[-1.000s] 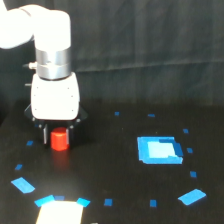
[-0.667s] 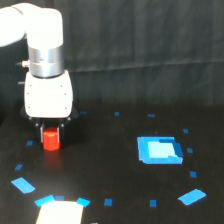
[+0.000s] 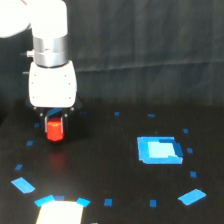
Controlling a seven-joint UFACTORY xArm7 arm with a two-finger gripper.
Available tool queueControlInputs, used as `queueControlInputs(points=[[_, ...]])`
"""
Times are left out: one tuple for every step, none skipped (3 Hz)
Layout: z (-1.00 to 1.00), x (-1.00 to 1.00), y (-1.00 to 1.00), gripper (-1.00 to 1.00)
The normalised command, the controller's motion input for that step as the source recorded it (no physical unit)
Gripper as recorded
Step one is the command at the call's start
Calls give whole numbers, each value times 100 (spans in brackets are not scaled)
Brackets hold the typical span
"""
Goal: Pick up the red object from the table
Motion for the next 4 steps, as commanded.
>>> queueControlInputs(points=[[100,66,100,-95],[97,51,93,-100],[100,53,100,-99],[71,-10,-100,-100]])
